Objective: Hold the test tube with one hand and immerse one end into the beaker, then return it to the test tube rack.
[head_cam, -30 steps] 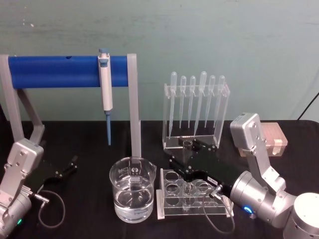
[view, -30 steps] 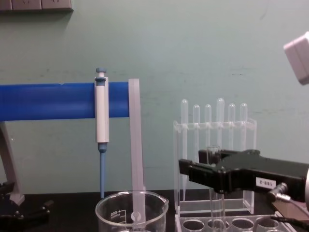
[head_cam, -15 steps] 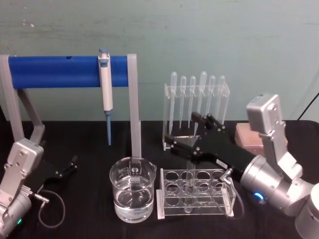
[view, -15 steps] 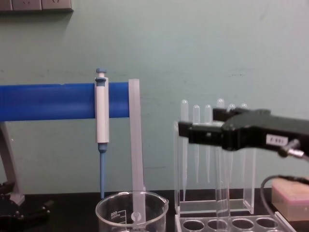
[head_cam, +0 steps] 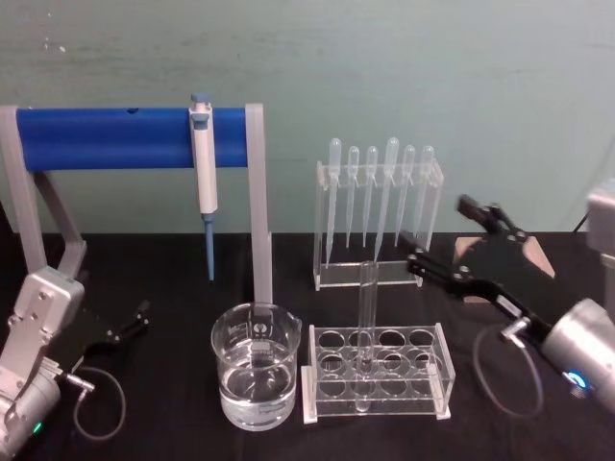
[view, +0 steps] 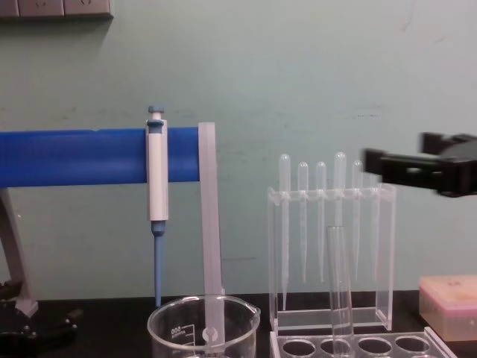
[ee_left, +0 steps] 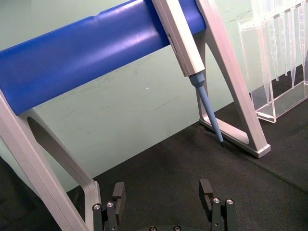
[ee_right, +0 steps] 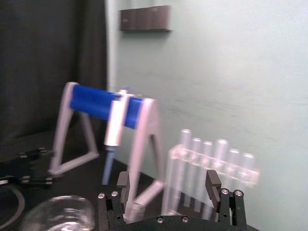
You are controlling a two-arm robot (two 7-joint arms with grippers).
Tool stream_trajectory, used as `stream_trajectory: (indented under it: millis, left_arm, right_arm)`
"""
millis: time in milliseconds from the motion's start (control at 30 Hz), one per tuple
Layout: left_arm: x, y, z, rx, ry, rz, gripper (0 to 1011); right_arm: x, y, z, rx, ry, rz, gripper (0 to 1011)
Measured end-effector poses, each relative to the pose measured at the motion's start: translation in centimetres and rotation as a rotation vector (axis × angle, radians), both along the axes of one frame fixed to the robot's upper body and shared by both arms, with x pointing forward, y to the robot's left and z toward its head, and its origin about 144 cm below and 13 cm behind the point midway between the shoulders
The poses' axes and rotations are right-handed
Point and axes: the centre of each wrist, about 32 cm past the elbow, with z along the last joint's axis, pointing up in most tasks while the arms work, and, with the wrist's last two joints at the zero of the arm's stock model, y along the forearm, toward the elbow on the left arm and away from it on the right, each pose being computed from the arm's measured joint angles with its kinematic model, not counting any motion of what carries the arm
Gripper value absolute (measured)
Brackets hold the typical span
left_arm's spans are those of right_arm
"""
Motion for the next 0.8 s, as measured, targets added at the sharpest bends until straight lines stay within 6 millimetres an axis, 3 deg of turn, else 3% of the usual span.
stream_trajectory:
  millis: [267,800]
  left_arm:
    - [0.0,0.0,0.0,0.0,0.0,0.0,1000]
    - [0.0,0.0,0.0,0.0,0.0,0.0,1000]
  right_arm:
    - [-1.3,-2.9,-1.7,-0.011,0.015,-0.173,1003]
    - [-0.8,-2.4,-7.4,-0.188,0.055,-0.385,1003]
